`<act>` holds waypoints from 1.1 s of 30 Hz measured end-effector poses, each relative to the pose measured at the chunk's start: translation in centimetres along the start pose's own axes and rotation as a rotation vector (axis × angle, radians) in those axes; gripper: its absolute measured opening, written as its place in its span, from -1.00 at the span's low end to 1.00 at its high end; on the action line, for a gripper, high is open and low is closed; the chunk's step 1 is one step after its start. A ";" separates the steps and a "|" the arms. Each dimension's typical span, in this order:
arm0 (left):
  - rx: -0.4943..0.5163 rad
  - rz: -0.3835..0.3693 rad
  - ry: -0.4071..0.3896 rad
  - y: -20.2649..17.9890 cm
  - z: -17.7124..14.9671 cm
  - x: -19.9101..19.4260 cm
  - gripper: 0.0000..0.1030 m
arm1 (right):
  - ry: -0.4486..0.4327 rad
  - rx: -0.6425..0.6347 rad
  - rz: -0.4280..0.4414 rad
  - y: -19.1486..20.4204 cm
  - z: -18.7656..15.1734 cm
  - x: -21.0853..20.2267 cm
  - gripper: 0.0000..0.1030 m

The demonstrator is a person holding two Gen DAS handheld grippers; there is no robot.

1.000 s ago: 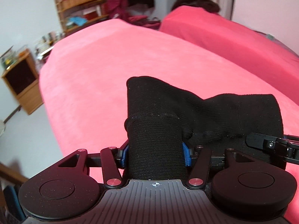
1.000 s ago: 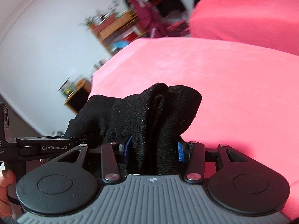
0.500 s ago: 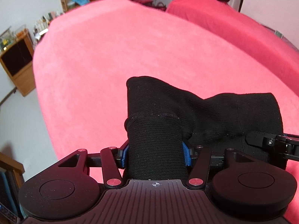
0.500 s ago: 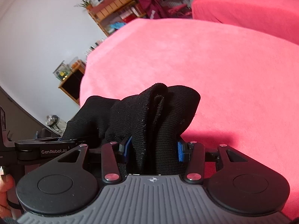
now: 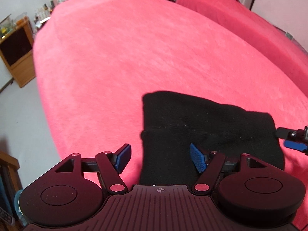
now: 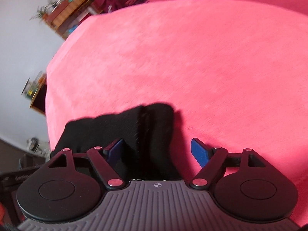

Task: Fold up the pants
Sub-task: 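Release the bundle and withdraw both tools from the folded pants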

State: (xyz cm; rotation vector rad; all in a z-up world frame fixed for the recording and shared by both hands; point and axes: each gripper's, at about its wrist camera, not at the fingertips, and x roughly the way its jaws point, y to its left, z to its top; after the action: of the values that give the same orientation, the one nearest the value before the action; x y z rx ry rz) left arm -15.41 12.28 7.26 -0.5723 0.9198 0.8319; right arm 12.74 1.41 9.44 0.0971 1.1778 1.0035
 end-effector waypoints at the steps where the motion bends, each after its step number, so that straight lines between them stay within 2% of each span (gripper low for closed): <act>1: -0.011 0.003 -0.004 0.3 -0.1 -0.5 1.00 | -0.018 0.014 -0.013 -0.3 0.1 -0.7 0.57; 5: -0.008 0.052 -0.020 -0.6 -0.7 -3.2 1.00 | -0.067 0.000 -0.030 -0.3 0.0 -2.6 0.59; 9: 0.013 0.067 -0.044 -1.2 -0.9 -4.1 1.00 | -0.084 -0.122 -0.061 2.0 -1.8 -4.0 0.63; 15: 0.041 0.085 -0.034 -2.8 -2.3 -4.9 1.00 | -0.071 -0.331 -0.067 5.6 -5.2 -5.1 0.64; 21: 0.046 0.114 -0.007 -3.7 -3.9 -5.2 1.00 | -0.032 -0.452 -0.062 7.7 -7.6 -5.8 0.66; 25: 0.043 0.125 0.012 -4.0 -4.7 -5.2 1.00 | -0.016 -0.495 -0.066 8.0 -8.7 -6.4 0.67; 33: 0.080 0.128 0.021 -4.9 -4.9 -5.5 1.00 | 0.005 -0.501 -0.084 7.6 -9.1 -6.8 0.67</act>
State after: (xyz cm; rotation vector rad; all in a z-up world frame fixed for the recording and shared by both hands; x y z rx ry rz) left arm -15.45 3.88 9.96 -0.4564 1.0124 0.9013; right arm 0.74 -2.63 14.60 -0.3491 0.8973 1.1948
